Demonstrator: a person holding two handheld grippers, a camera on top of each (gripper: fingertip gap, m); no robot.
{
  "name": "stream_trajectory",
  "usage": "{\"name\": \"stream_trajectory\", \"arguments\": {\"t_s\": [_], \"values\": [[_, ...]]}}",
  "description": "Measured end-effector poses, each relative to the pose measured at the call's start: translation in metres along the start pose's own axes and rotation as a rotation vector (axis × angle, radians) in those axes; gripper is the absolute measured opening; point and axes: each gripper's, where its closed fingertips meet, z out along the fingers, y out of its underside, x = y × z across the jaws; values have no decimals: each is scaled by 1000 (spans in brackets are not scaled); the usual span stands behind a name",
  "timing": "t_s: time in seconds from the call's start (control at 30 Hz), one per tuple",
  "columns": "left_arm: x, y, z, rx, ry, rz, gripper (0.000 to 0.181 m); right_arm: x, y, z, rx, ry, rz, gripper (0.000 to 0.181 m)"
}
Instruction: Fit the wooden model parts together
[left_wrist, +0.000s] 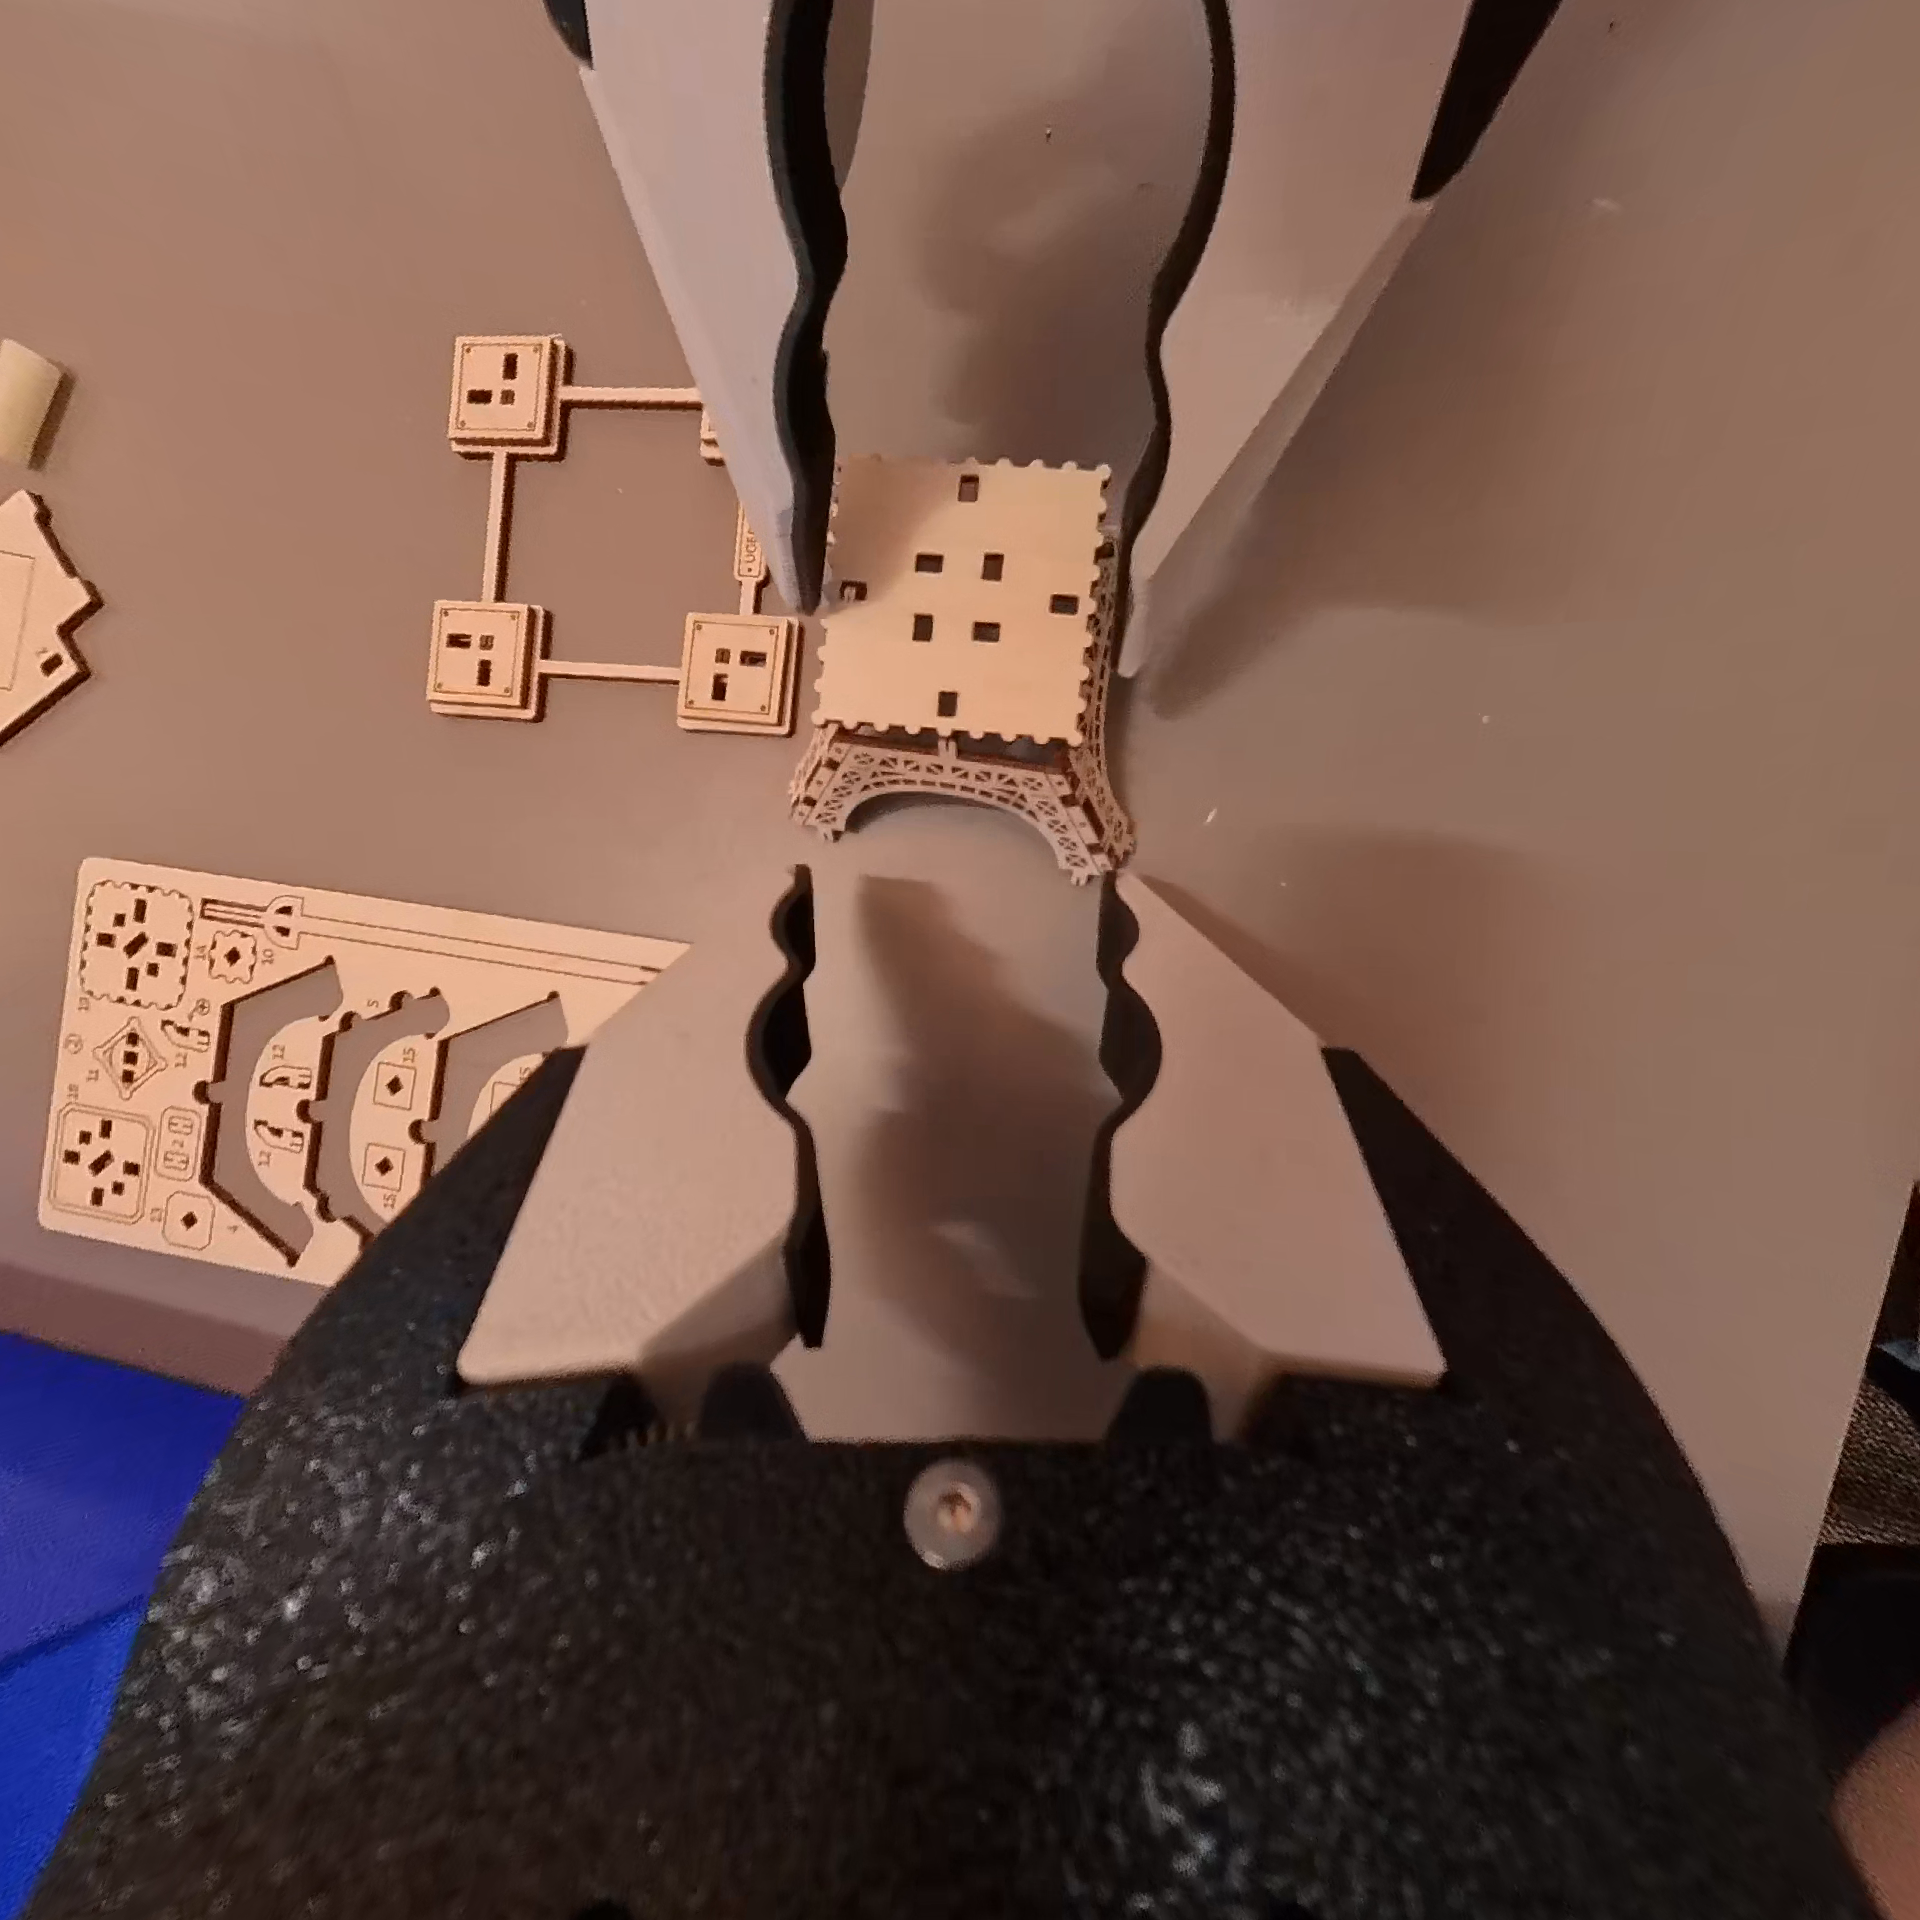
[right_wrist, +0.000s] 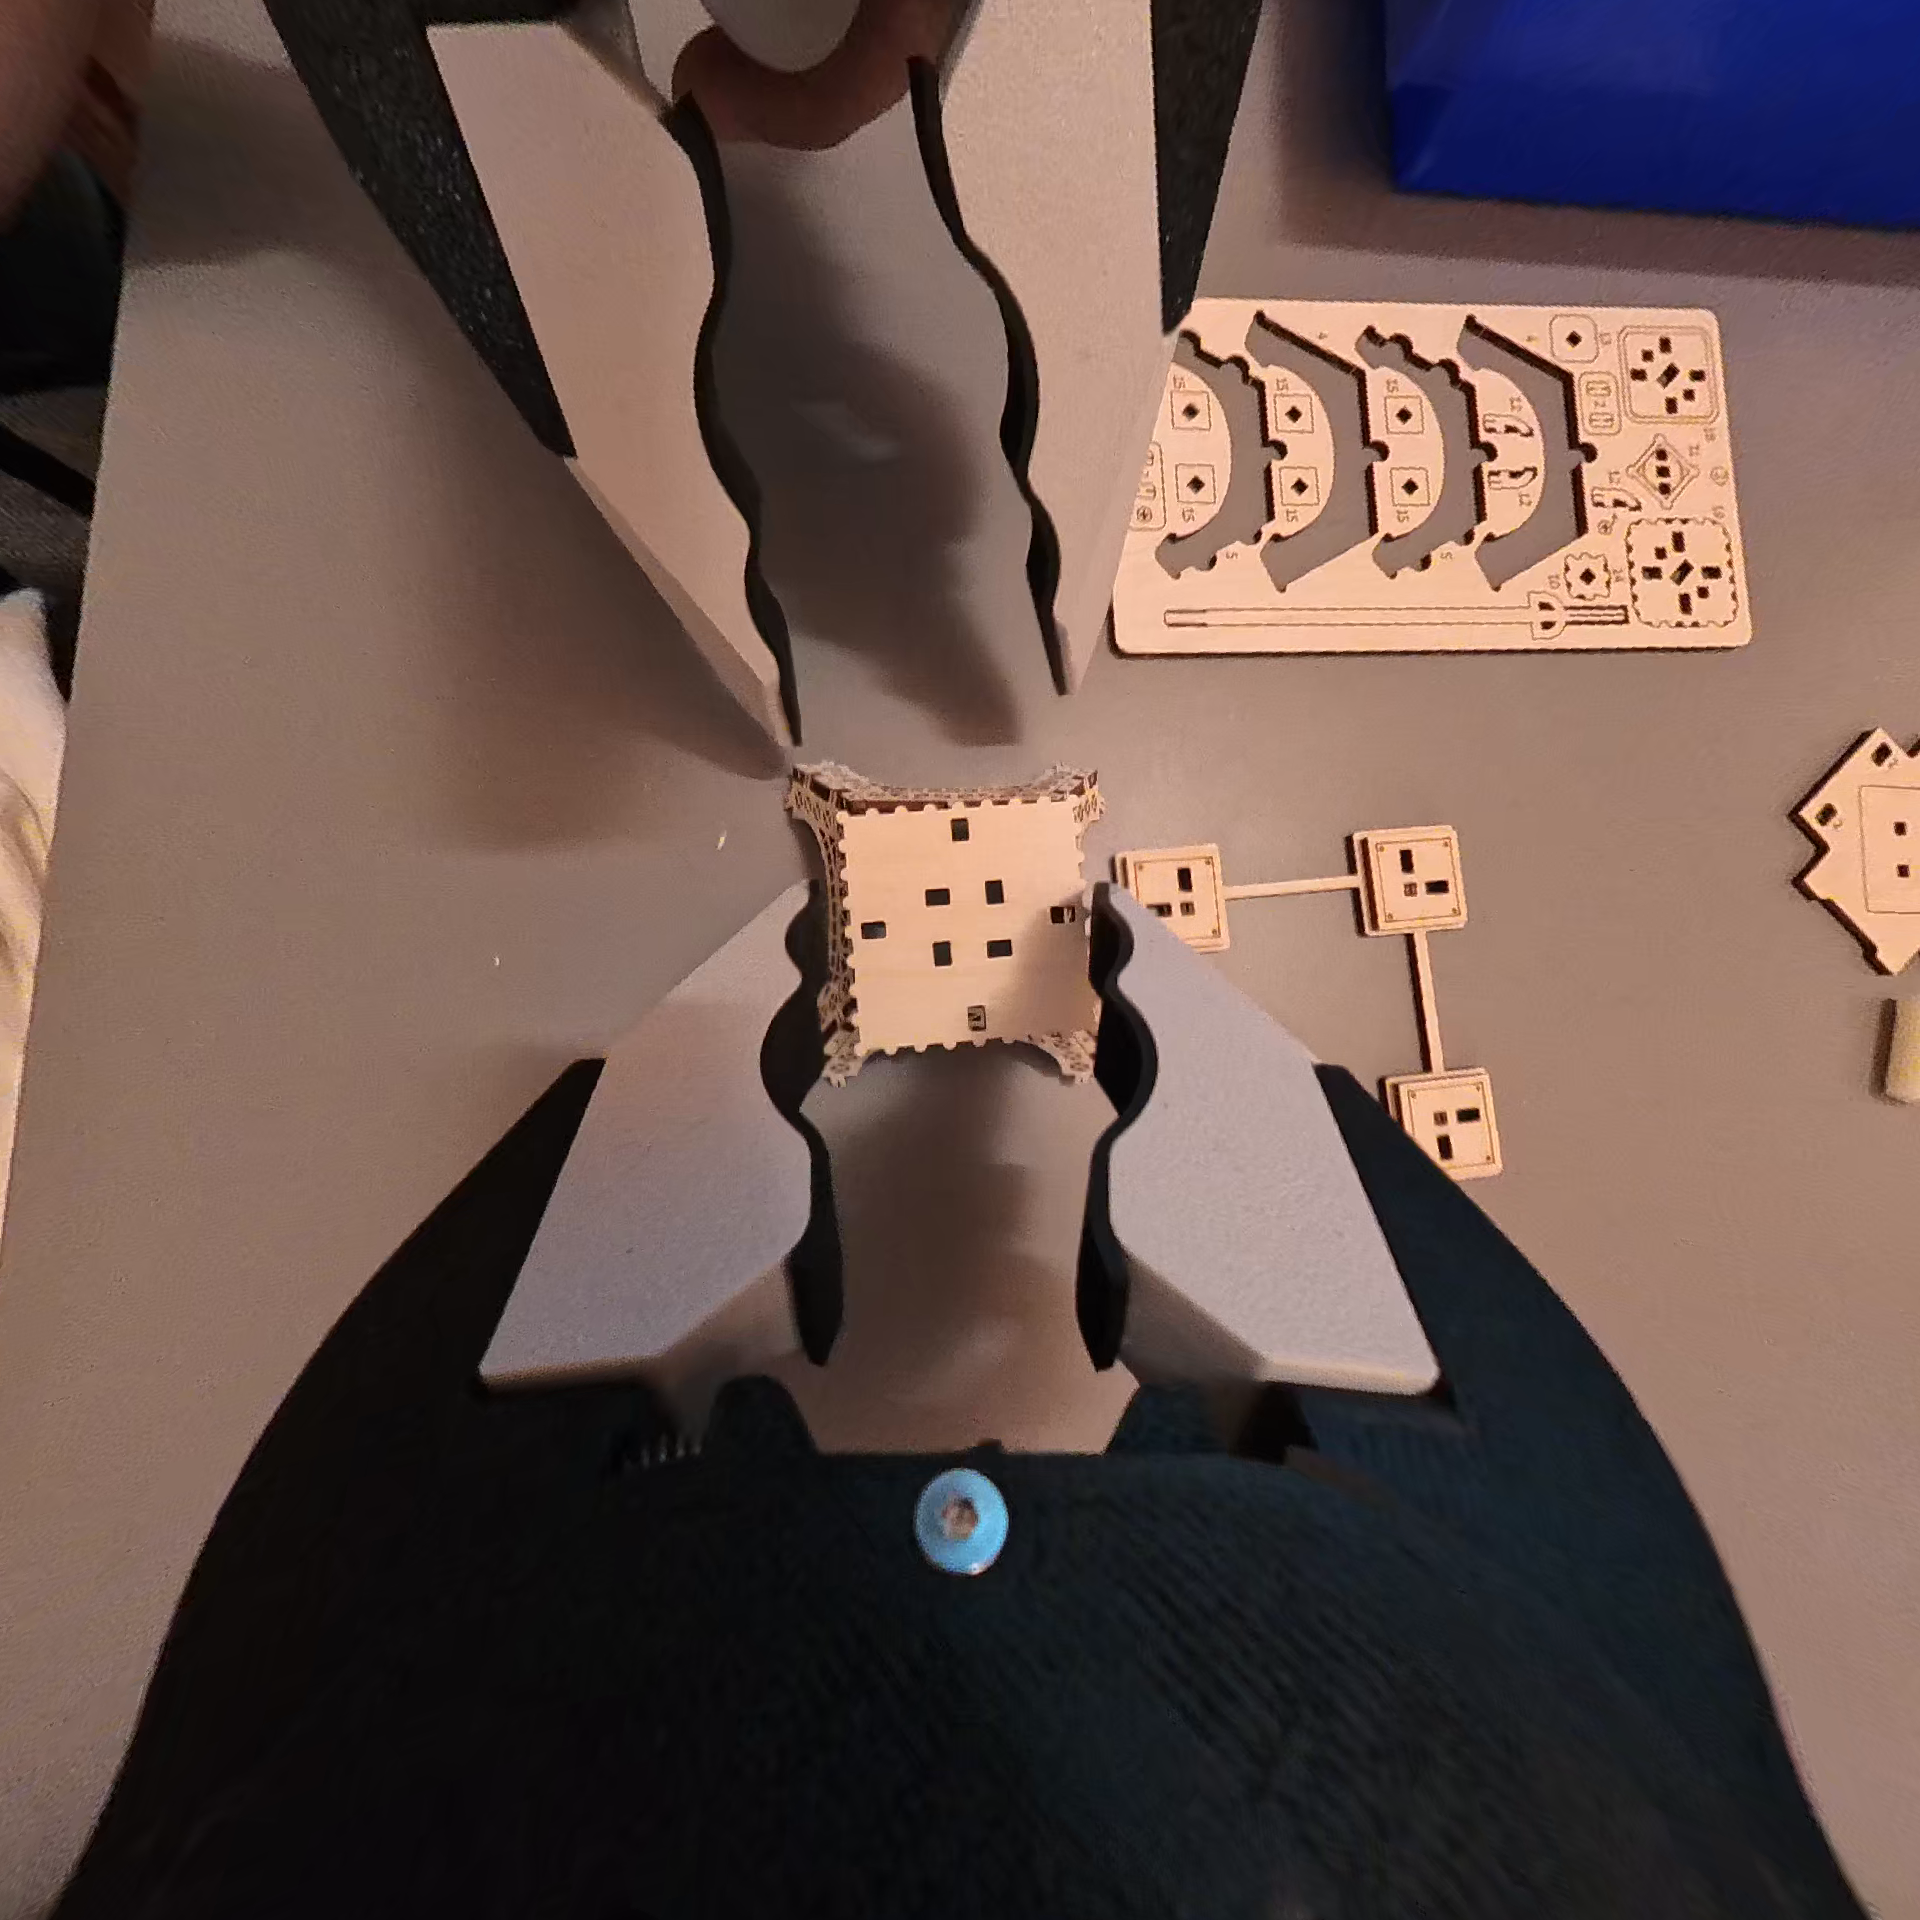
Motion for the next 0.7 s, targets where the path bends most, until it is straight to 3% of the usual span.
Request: {"name": "stream_trajectory", "arguments": {"t_s": [0.17, 0.33, 0.53, 0.7], "values": [[-1, 0, -3, 5, -10, 1, 52, 0, 6, -10, 21, 29, -10, 64], [-6, -14, -8, 79, -45, 12, 61, 4, 17, -31, 136, 37, 41, 70], [-5, -44, -3, 197, -26, -22, 80, 1, 27, -15, 237, 31, 0, 92], [0, -50, 10, 215, 25, -48, 74, 3, 23, -13, 342, 82, 18, 95]]}}
